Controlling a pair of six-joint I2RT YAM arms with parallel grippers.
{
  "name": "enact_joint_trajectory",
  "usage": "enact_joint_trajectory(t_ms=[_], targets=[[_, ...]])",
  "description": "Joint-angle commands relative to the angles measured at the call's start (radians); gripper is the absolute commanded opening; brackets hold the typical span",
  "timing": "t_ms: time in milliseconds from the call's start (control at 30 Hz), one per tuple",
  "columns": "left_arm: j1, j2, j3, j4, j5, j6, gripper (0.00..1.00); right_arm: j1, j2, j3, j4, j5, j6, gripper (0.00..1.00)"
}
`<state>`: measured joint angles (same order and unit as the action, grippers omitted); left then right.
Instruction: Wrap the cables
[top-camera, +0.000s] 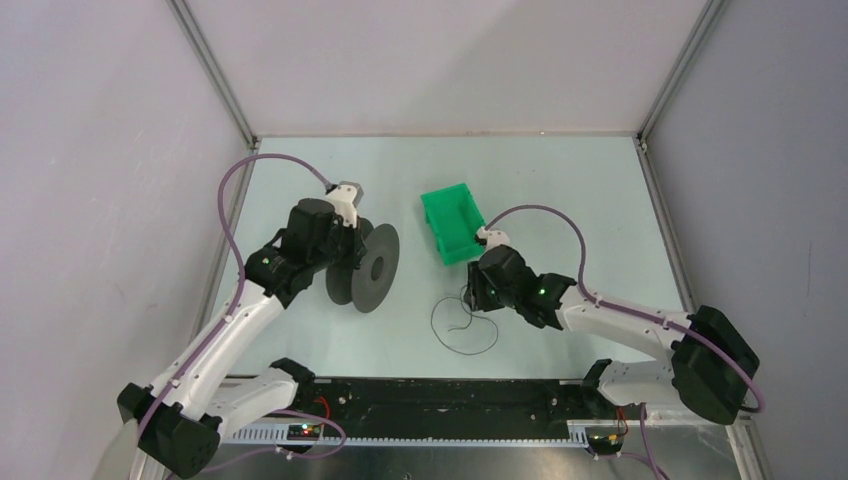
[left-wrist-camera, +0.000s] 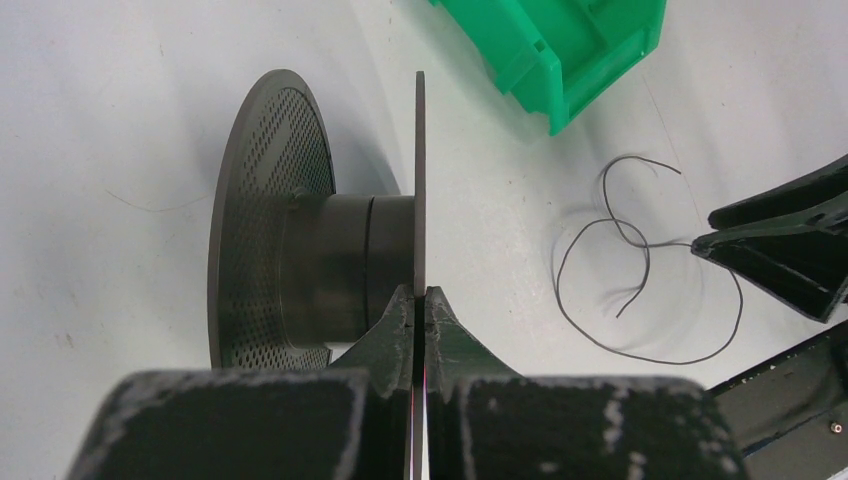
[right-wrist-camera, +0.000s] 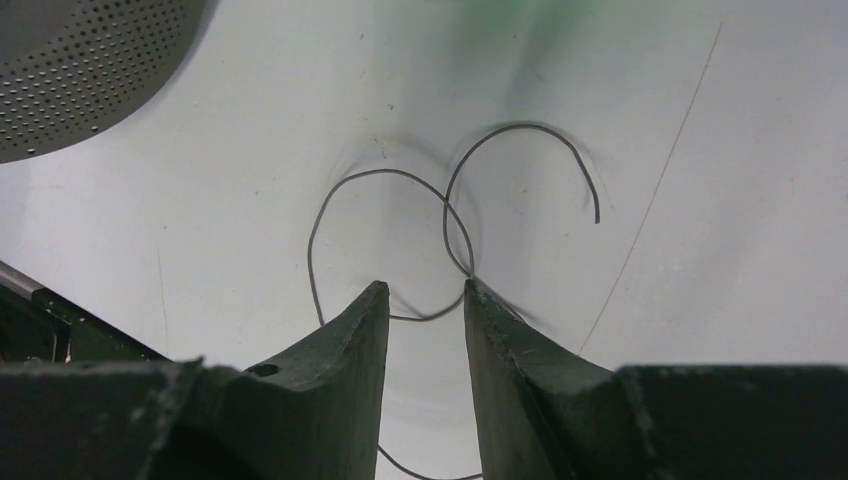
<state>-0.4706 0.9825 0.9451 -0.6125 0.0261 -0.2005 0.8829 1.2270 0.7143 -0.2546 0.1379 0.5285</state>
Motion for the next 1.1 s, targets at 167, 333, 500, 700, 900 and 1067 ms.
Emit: enact_joint_trajectory(t_ms=[167,333,500,700,900,1067], targets=[[-0.008,-0.018,0.008,0.037,-0.006,0.012,0.00,0.049,0.065,-0.001,0.120,-0.021,-0.127,0.38],[-0.008,-0.017,0.007,0.036,-0.008,0.013,0.00,-0.045,0.103,0.004,0.123,-0.039,-0.290,0.35],[-0.008,-0.014,0.007,0.037,-0.012,0.012,0.00,-0.135,0.114,-0.014,0.116,-0.073,-0.084,0.33],[-0.008,-0.008,0.008,0.036,-0.011,0.012,0.00,-0.027,0.149,-0.024,0.138,-0.036,-0.127,0.35],[-0.008,-0.008,0.009,0.036,-0.010,0.012,0.00,-0.024,0.205,-0.024,0.154,-0.064,-0.149,0.35],[-0.008,-0.011,0.007,0.036,-0.011,0.012,0.00,-0.027,0.256,-0.001,0.140,-0.059,-0.144,0.34]])
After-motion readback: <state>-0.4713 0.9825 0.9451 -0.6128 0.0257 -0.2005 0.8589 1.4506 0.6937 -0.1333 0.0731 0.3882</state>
